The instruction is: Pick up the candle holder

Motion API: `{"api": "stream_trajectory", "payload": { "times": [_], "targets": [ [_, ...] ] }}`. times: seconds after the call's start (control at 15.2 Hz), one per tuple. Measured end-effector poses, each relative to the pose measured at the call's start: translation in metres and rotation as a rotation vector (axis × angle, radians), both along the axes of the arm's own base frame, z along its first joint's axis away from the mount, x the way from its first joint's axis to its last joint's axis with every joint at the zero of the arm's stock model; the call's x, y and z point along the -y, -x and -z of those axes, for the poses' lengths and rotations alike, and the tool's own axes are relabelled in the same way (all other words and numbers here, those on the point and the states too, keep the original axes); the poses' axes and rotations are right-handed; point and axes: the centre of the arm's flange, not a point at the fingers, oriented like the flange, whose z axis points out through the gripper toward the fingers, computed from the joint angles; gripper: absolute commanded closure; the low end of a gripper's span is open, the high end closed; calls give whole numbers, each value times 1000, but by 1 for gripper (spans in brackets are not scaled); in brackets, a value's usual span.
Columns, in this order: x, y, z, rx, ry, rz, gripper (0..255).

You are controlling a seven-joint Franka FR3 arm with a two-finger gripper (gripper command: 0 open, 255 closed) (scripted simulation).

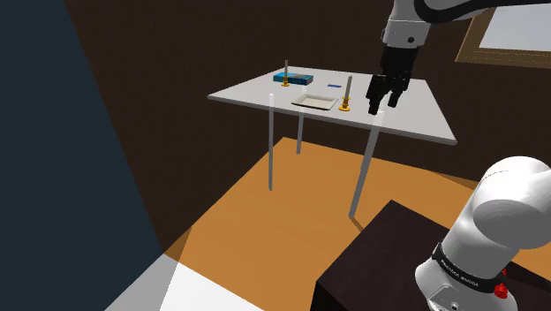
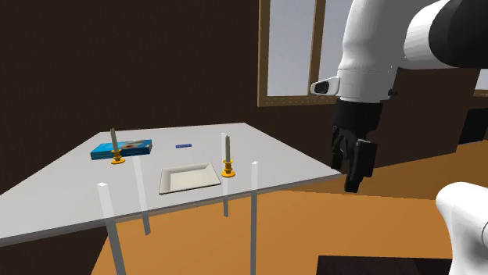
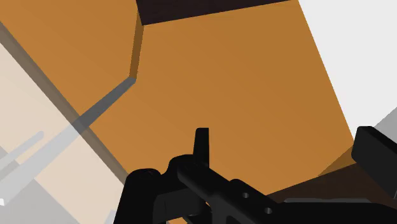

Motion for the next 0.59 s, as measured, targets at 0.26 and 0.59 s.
{"api": "stream_trajectory", "payload": {
  "times": [0.26, 0.59],
  "targets": [
    [22, -16, 4, 26, 2, 7, 0],
    [64, -48, 13, 90, 7, 21, 0]
  ]
}}
